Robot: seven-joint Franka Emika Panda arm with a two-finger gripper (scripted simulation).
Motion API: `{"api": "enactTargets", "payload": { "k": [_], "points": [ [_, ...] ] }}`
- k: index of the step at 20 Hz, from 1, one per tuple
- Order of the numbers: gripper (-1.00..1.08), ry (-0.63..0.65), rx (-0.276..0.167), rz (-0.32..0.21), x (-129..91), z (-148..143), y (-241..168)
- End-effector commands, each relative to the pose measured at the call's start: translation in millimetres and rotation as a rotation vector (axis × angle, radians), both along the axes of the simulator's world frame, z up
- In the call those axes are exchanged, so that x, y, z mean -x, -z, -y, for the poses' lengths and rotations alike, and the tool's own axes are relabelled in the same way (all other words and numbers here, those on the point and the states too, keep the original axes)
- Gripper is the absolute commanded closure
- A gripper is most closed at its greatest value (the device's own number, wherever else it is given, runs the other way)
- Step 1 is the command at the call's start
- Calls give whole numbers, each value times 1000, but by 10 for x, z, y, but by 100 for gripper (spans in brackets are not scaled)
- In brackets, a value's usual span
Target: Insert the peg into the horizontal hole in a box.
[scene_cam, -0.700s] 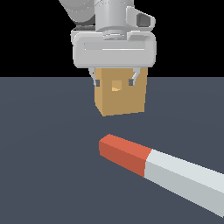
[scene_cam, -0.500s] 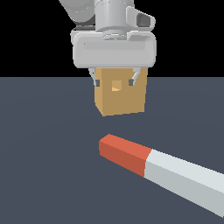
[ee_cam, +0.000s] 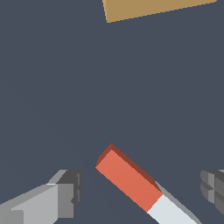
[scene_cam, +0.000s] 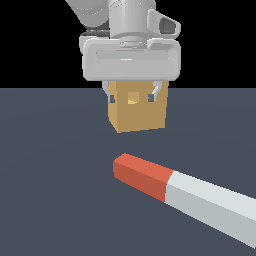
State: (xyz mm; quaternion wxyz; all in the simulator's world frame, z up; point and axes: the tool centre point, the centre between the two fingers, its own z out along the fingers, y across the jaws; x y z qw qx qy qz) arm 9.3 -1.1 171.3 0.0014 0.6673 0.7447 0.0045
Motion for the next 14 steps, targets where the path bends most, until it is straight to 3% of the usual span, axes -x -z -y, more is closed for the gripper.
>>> {"api": "enactTargets", "payload": {
  "k": [1, 14],
  "points": [
    [-92, -31, 0, 0, -13, 66, 38],
    [-92, -282, 2, -2, -202, 554, 334]
  ]
}}
